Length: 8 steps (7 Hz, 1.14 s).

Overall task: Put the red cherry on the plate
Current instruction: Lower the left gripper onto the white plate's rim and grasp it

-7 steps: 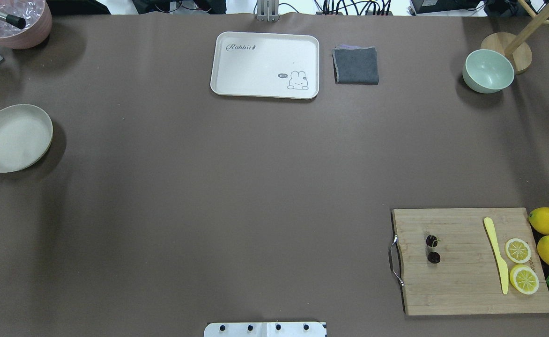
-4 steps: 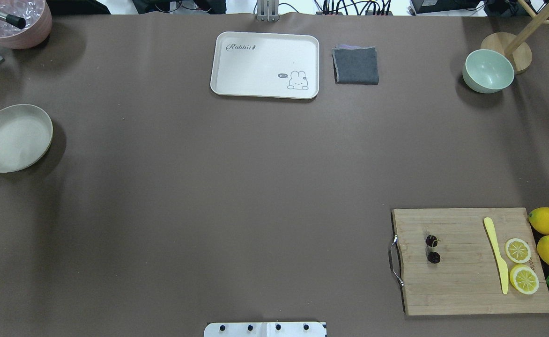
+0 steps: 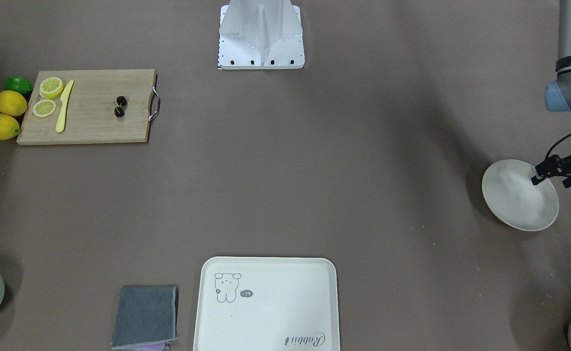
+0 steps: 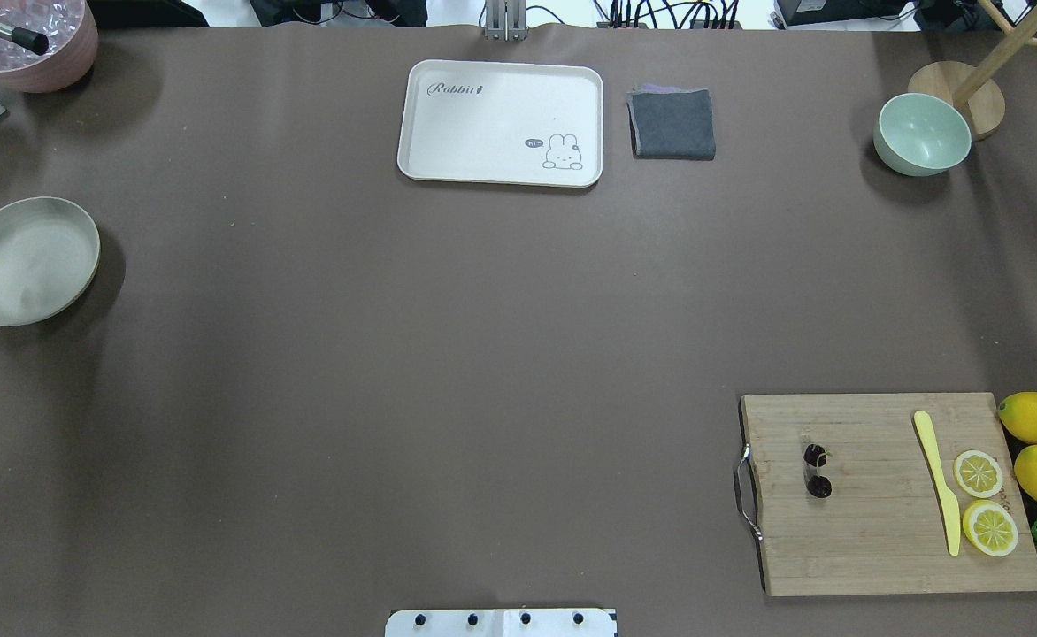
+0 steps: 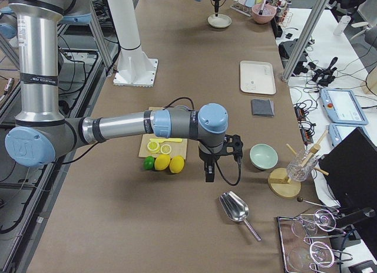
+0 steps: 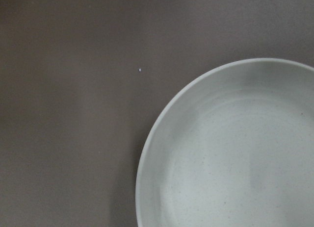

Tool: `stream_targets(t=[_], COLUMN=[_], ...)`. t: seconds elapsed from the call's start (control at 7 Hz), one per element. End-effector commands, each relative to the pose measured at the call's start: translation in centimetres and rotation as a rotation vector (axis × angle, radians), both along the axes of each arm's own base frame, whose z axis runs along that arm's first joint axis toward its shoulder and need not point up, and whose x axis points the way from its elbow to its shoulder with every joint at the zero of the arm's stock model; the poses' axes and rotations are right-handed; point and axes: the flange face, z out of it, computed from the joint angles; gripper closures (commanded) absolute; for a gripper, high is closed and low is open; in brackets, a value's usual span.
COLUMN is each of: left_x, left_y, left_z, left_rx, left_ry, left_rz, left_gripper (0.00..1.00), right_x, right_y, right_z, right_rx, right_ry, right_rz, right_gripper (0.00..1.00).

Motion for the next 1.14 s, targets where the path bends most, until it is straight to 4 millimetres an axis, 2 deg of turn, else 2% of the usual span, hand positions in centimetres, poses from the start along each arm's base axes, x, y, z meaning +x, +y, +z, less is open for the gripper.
stream_targets(t=[0.0,0.14,0.43,0.57,0.71,1.0], left_x=[0.29,0.65,0.79,0.81,0.73,0.49], left_y=[0.17,0.38,0.48,0.68,0.89,0.73], left_z=[0.38,0.83,1.05,1.02,1.11,0.88], left_rx=[-0.008,-0.015,-0.015,-0.009,-0.010,-0.012], left_ry=[-0.003,-0.006,-0.008,-0.006,-0.007,-0.001], left_rz=[0.006,0.015,0.021,0.026,0.026,0.022], left_gripper=[0.04,0.22,0.75,0.89,1.00,1.00], right_x=[-0.01,-0.01,-0.01,-0.01,-0.01,-0.01], right_y=[0.06,0.06,-0.02,-0.02,-0.08,-0.01], right_z=[0.05,0.05,-0.03,-0.11,-0.18,-0.63], right_rx=[-0.001,-0.001,0.003,0.003,0.006,0.015], right_ry=[-0.001,-0.001,-0.001,-0.001,-0.001,-0.001], right_rz=[0.000,0.000,-0.001,0.000,-0.001,-0.001], right_gripper=[0.00,0.00,0.00,0.00,0.00,0.00])
